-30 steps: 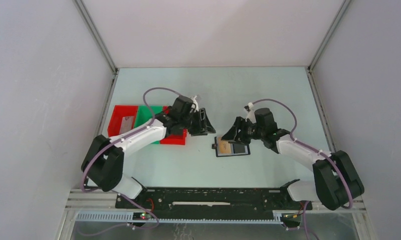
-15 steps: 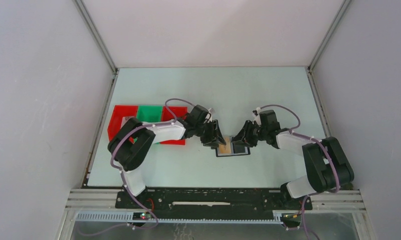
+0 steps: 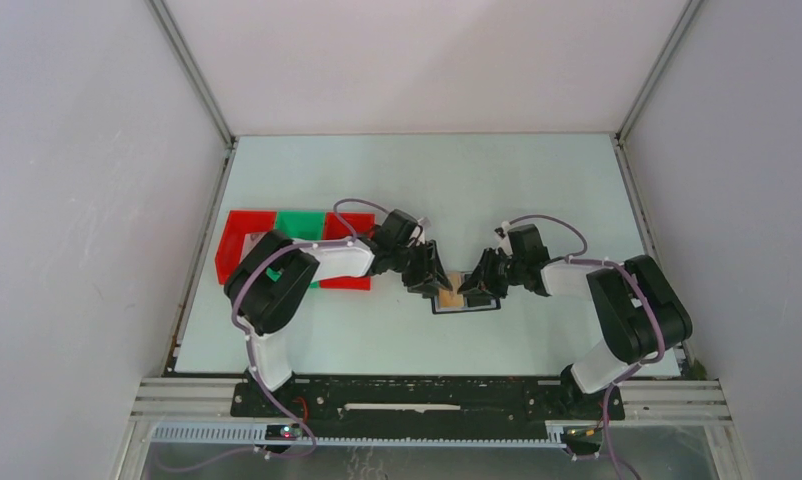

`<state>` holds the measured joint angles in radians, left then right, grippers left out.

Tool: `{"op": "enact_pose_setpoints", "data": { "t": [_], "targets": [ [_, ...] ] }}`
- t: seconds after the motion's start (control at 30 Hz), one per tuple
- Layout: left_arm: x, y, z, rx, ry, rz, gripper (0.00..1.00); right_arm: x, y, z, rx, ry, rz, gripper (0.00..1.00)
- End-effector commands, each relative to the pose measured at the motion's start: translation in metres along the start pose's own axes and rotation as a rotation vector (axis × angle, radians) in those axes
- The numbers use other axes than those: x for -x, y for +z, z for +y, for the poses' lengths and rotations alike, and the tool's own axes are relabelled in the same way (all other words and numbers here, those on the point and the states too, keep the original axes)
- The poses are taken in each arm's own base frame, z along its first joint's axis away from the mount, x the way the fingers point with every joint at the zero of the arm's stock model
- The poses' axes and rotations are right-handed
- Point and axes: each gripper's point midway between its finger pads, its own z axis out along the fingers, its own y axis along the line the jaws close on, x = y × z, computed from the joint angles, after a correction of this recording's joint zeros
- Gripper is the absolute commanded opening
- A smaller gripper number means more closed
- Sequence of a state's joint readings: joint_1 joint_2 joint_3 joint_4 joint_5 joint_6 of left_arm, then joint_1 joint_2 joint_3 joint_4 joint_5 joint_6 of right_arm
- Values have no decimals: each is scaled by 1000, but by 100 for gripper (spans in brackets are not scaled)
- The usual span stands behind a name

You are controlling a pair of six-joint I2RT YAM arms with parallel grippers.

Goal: Take the credit cards out of the card holder
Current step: Remove the credit card from the card holder.

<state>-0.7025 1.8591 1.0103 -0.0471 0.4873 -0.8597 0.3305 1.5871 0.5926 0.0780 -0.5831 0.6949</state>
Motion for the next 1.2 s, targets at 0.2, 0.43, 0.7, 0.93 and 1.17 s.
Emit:
{"op": "enact_pose_setpoints", "data": {
  "t": [0.2, 0.43, 0.7, 0.93, 1.17],
  "targets": [
    [-3, 19, 26, 62, 8, 53, 49, 11, 4, 2, -2, -13, -36, 20],
    [-7, 25, 31, 70, 7, 72, 49, 15, -3, 0, 0, 7, -73, 0],
    [-11, 28, 46, 115, -5, 85, 49, 14, -12, -4, 18, 0, -86, 0],
    [-12, 26, 58, 139, -11, 89, 49, 9, -21, -12, 79, 26, -83, 0],
    [-13, 27, 63, 148, -13, 91, 49, 5, -28, -13, 143, 33, -77, 0]
  ]
}}
